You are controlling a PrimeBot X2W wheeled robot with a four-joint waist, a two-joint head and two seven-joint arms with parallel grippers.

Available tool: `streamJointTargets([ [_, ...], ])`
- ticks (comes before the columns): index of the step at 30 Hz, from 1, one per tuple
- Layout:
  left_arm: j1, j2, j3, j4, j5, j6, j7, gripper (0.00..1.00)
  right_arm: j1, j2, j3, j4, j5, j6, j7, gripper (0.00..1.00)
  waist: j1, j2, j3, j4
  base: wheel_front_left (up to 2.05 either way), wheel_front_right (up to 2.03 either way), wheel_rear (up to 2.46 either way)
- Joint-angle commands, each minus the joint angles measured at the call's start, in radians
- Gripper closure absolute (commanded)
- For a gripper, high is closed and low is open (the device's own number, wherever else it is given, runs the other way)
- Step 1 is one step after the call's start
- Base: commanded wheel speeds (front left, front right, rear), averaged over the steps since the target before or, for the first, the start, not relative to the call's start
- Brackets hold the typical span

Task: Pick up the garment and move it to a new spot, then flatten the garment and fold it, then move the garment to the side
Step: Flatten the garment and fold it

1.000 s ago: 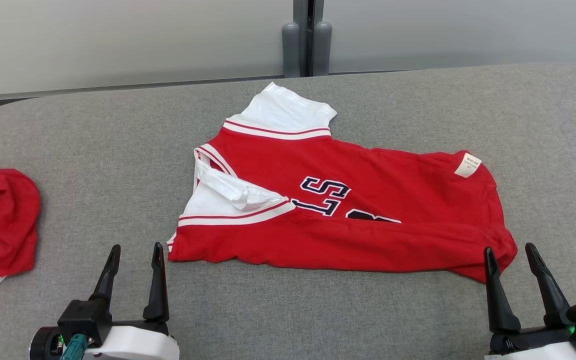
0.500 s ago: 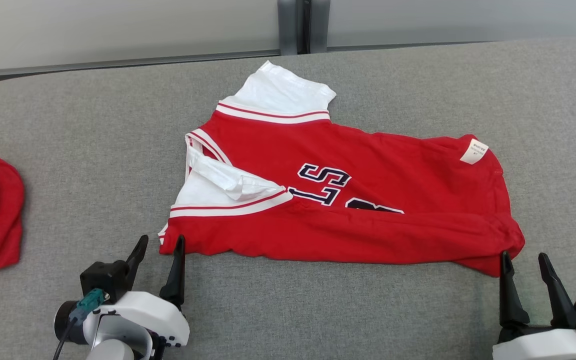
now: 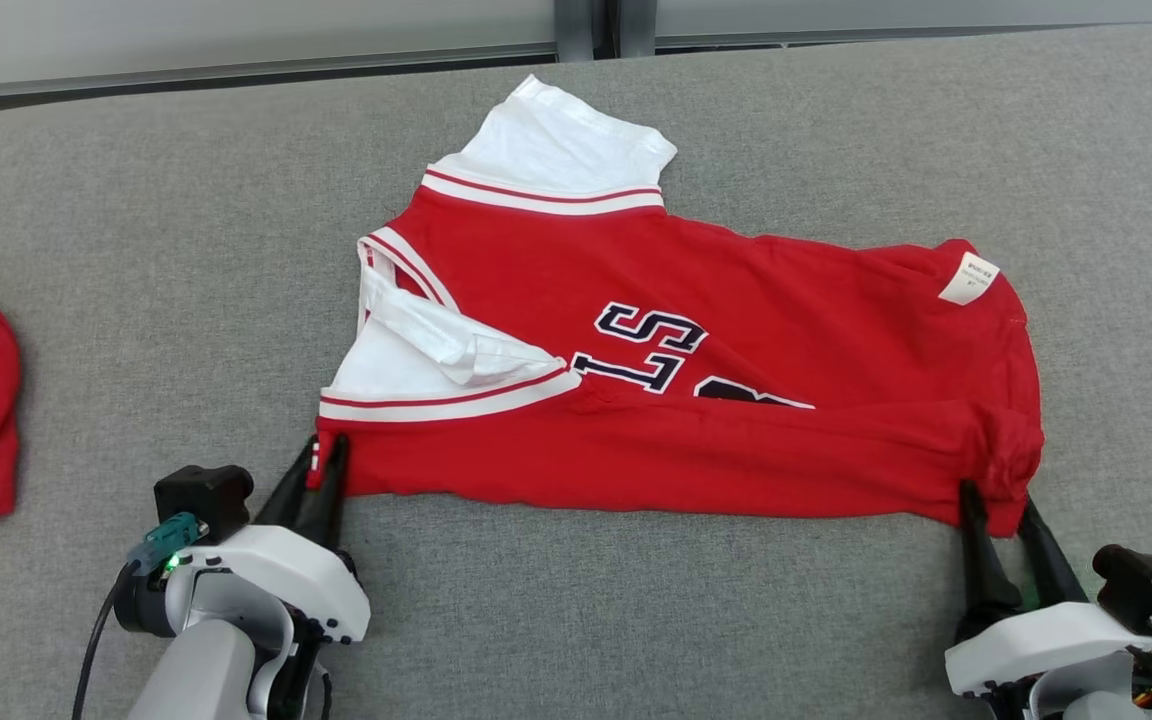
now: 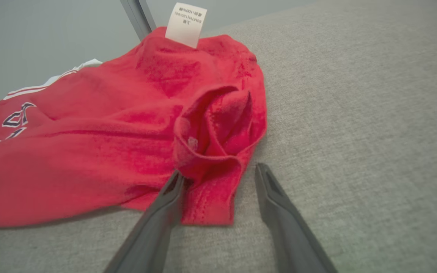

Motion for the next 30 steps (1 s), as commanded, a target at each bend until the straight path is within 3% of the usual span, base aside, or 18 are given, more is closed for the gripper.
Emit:
streamJointTargets([
  [1, 0.004, -0.002, -0.012, 0.026, -0.002, -0.007, -0.002, 1.00, -0.005, -0.007, 0.021, 0.019, 0.024, 0.000, 0.008, 1.00, 0.0000, -0.0001, 0.002, 0.001, 0.00, 0.00, 0.00],
  [6, 0.006, -0.005, 0.001, -0.016, -0.026, -0.018, -0.062, 1.00, 0.002, -0.035, 0.050, -0.017, 0.083, -0.001, 0.006, 1.00, 0.0000, -0.0001, -0.001, 0.004, 0.00, 0.00, 0.00],
  [16, 0.091, 0.004, 0.046, -0.155, -0.057, 0.016, -0.109, 1.00, 0.057, -0.127, 0.127, -0.103, 0.178, -0.001, 0.004, 1.00, 0.0000, -0.0001, -0.022, 0.034, 0.00, 0.00, 0.00],
  [30, 0.373, 0.018, 0.058, -0.394, -0.069, 0.140, -0.002, 1.00, 0.238, -0.243, 0.148, -0.232, 0.288, -0.001, 0.067, 1.00, 0.0000, -0.0001, -0.081, 0.083, 0.00, 0.00, 0.00],
])
